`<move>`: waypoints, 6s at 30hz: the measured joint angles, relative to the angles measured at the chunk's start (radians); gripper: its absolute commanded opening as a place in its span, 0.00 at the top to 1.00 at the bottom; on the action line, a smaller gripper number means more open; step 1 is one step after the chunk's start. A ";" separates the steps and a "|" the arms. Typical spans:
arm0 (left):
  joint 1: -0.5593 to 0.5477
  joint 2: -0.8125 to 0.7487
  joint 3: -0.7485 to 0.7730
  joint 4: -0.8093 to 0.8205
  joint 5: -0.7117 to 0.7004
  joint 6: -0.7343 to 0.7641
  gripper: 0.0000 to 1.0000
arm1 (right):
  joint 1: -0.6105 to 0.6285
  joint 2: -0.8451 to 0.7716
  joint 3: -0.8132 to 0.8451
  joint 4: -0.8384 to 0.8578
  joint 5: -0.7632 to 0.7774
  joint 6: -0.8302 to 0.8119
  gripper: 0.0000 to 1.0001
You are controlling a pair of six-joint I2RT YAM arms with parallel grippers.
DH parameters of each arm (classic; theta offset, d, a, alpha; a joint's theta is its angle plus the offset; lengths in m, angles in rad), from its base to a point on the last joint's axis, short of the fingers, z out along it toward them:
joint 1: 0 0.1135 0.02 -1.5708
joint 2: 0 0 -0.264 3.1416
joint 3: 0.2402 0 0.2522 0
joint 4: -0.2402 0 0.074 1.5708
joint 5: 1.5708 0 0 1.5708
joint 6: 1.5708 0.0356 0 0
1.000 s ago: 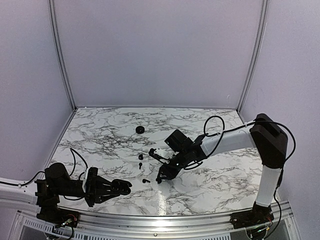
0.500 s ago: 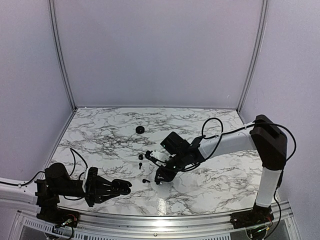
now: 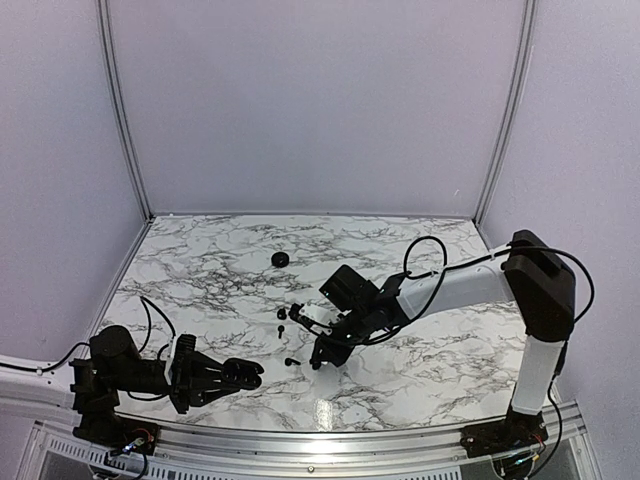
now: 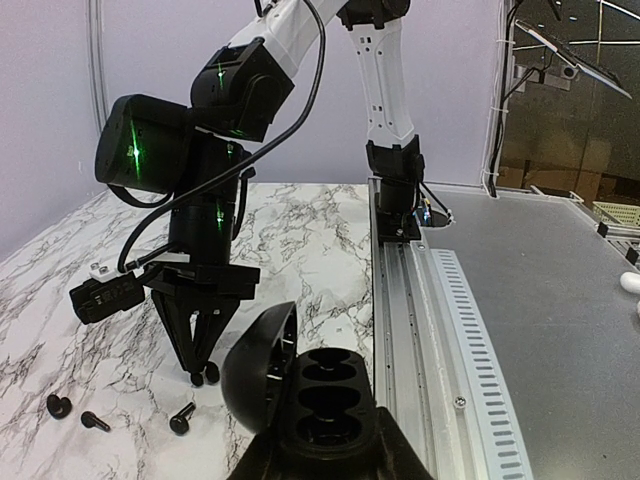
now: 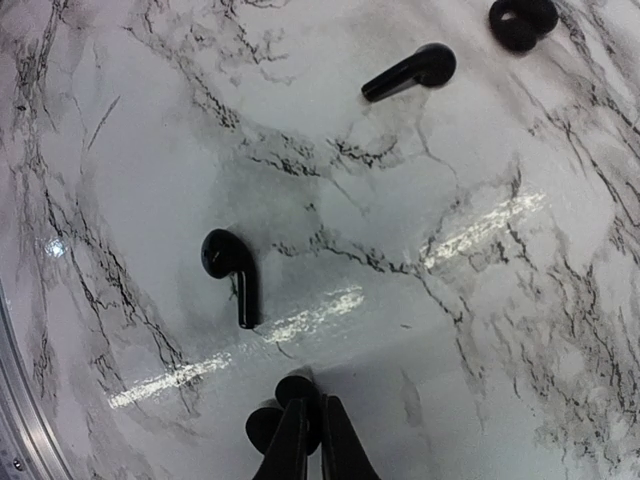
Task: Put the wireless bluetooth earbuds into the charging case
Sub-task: Pick up the left earbud from the center of the board, then insert the left earbud into the left side groove of the charging case.
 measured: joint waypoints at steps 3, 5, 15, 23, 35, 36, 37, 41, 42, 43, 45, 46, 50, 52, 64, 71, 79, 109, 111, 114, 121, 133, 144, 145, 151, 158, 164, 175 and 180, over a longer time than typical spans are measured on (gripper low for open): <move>0.000 0.000 0.000 0.000 0.000 0.000 1.00 | 0.000 0.000 0.000 -0.002 0.000 0.001 0.94; 0.000 0.000 0.000 0.000 0.000 0.000 1.00 | 0.000 0.000 0.000 -0.002 0.000 0.002 0.92; 0.000 0.000 0.000 -0.002 0.001 0.000 1.00 | 0.006 -0.002 0.000 -0.002 -0.002 0.016 0.89; 0.000 0.000 0.000 -0.007 0.001 0.000 1.00 | 0.006 -0.002 0.000 -0.006 -0.005 0.018 0.94; 0.000 0.000 0.000 -0.008 0.002 0.000 1.00 | 0.012 -0.010 0.000 -0.023 -0.043 0.020 1.00; 0.000 0.000 0.000 -0.008 0.002 0.000 1.00 | 0.014 -0.013 -0.001 -0.026 -0.046 0.020 1.00; 0.000 0.000 0.000 -0.008 0.002 0.000 1.00 | 0.016 -0.019 -0.002 -0.030 -0.049 0.020 1.00; 0.000 0.000 0.000 -0.009 0.002 0.000 1.00 | 0.019 -0.043 -0.002 -0.040 -0.054 0.018 1.00; 0.000 0.000 0.000 -0.009 0.002 0.000 1.00 | 0.020 -0.048 -0.002 -0.040 -0.054 0.017 1.00; 0.000 0.000 0.000 -0.009 0.002 0.000 1.00 | 0.020 -0.051 -0.002 -0.042 -0.054 0.016 1.00; 0.000 0.000 0.000 -0.009 0.002 0.000 1.00 | 0.020 -0.055 -0.002 -0.043 -0.053 0.016 1.00; 0.000 0.000 0.000 -0.009 0.002 0.000 1.00 | 0.020 -0.056 -0.002 -0.044 -0.053 0.016 1.00; 0.000 0.000 0.000 -0.009 0.002 0.000 1.00 | 0.020 -0.088 -0.010 -0.048 -0.029 0.011 1.00; 0.000 0.000 0.000 -0.009 0.003 0.000 1.00 | 0.020 -0.135 -0.022 -0.048 -0.010 -0.003 1.00; 0.000 0.000 0.000 -0.010 0.002 0.000 1.00 | 0.020 -0.288 -0.048 -0.007 0.083 -0.072 1.00; 0.000 0.059 0.001 -0.011 -0.003 0.000 1.00 | 0.026 -0.371 -0.070 -0.003 0.079 -0.112 1.00; 0.000 0.070 0.002 0.011 -0.004 0.021 1.00 | 0.106 -0.455 -0.070 0.019 0.063 -0.159 1.00; 0.000 0.034 0.009 0.033 0.026 0.000 1.00 | 0.407 -0.466 0.084 0.115 0.235 -0.260 1.00; 0.000 0.035 0.014 0.037 0.030 -0.009 1.00 | 0.412 -0.455 0.084 0.121 0.240 -0.269 1.00; 0.000 0.037 0.017 0.056 0.035 -0.021 1.00 | 0.418 -0.441 0.085 0.127 0.244 -0.277 1.00; 0.000 0.058 0.020 0.084 0.038 -0.059 1.00 | 0.434 -0.403 0.117 0.132 0.254 -0.292 1.00; 0.000 0.075 0.033 0.105 0.038 -0.082 1.00 | 0.463 -0.322 0.150 0.134 0.288 -0.299 1.00; 0.000 0.051 0.033 0.107 0.039 -0.087 1.00 | 0.468 -0.272 0.165 0.136 0.315 -0.307 1.00; 0.000 0.050 0.033 0.107 0.039 -0.087 1.00 | 0.468 -0.271 0.167 0.135 0.315 -0.310 1.00; 0.000 0.050 0.033 0.108 0.045 -0.087 1.00 | 0.468 -0.265 0.181 0.135 0.325 -0.324 1.00; 0.000 0.056 0.033 0.107 0.053 -0.087 1.00 | 0.471 -0.243 0.200 0.120 0.340 -0.356 1.00; 0.000 0.058 0.033 0.107 0.055 -0.087 1.00 | 0.482 -0.237 0.210 0.109 0.343 -0.379 1.00; 0.000 0.056 0.033 0.108 0.056 -0.087 1.00 | 0.483 -0.237 0.210 0.097 0.312 -0.399 1.00; 0.000 0.057 0.033 0.108 0.060 -0.087 1.00 | 0.483 -0.236 0.210 0.097 0.304 -0.405 1.00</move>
